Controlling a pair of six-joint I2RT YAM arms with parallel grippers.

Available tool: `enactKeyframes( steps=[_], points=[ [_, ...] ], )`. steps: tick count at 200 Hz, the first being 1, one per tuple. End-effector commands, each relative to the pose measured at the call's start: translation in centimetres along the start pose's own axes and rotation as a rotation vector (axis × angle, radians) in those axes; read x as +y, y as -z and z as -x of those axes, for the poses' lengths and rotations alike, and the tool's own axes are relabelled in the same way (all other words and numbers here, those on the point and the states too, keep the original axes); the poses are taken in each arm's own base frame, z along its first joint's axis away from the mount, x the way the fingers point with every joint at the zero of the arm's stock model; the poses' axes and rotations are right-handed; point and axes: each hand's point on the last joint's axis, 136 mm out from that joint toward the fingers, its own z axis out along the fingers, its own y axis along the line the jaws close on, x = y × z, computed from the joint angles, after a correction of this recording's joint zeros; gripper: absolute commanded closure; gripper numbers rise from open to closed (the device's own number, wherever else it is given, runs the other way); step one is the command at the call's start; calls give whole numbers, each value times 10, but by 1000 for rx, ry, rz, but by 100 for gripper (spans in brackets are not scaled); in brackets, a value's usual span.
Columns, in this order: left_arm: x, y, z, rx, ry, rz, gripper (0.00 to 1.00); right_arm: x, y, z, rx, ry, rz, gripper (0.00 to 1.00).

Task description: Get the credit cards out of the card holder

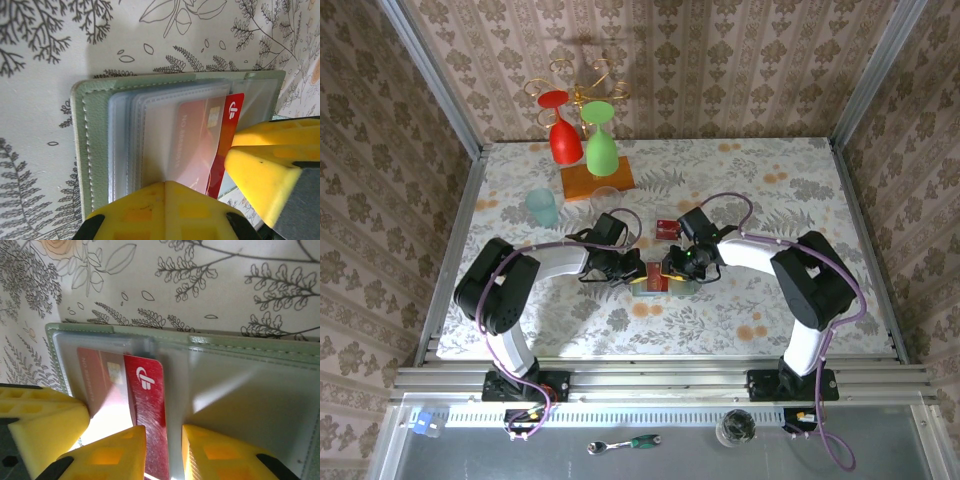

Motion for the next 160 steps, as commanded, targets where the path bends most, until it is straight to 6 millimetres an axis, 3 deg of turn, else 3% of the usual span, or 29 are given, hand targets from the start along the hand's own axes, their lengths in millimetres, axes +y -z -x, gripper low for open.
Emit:
enactKeyframes(
  steps=[1, 160],
  points=[
    [9, -3, -2, 15, 2, 50, 100, -2, -7, -5, 26, -33, 28, 75],
    [8, -4, -3, 20, -1, 53, 100, 16, -1, -3, 25, -55, 124, 79]
  ],
)
